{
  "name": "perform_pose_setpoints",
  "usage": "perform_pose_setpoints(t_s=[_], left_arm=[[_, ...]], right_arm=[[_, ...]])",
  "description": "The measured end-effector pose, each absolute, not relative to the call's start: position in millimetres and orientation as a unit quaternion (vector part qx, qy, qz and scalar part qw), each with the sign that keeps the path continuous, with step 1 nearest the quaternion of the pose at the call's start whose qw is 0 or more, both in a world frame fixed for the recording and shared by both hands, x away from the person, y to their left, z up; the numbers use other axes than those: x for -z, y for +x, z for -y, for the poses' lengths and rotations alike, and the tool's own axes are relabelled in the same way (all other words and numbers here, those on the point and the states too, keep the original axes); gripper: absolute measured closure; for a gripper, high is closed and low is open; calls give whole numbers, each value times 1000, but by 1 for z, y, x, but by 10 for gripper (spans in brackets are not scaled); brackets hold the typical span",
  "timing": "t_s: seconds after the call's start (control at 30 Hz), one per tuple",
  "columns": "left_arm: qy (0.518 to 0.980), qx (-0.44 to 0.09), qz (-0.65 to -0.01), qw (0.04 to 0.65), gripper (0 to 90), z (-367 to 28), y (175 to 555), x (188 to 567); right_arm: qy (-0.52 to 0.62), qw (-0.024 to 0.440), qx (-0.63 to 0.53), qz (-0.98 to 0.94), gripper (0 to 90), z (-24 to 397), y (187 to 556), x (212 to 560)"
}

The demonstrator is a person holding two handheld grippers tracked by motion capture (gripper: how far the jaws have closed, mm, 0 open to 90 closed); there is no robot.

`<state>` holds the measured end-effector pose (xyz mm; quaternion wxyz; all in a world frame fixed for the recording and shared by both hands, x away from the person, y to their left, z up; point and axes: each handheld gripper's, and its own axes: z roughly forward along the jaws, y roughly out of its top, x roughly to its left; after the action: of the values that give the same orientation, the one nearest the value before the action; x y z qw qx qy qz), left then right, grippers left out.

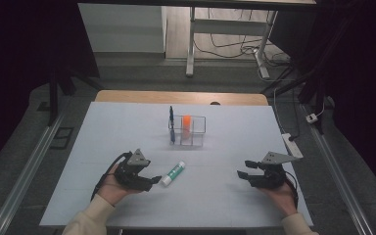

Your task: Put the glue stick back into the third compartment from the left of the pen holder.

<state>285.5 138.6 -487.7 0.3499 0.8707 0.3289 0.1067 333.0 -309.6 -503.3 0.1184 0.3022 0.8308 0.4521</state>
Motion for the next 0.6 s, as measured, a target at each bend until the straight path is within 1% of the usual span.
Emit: perform_pose_setpoints(t_s=[0.1, 0.4, 0.6], left_arm=[[870, -94, -334, 351, 289, -132, 289, 487], [876, -82, -343, 330, 289, -111, 299, 488], [884, -76, -346, 304, 283, -100, 307, 495]], right_arm=[[303, 120, -449, -832, 415, 309, 333, 503], [302, 120, -451, -832, 415, 309, 333, 503], [304, 121, -448, -832, 415, 310, 333, 503]])
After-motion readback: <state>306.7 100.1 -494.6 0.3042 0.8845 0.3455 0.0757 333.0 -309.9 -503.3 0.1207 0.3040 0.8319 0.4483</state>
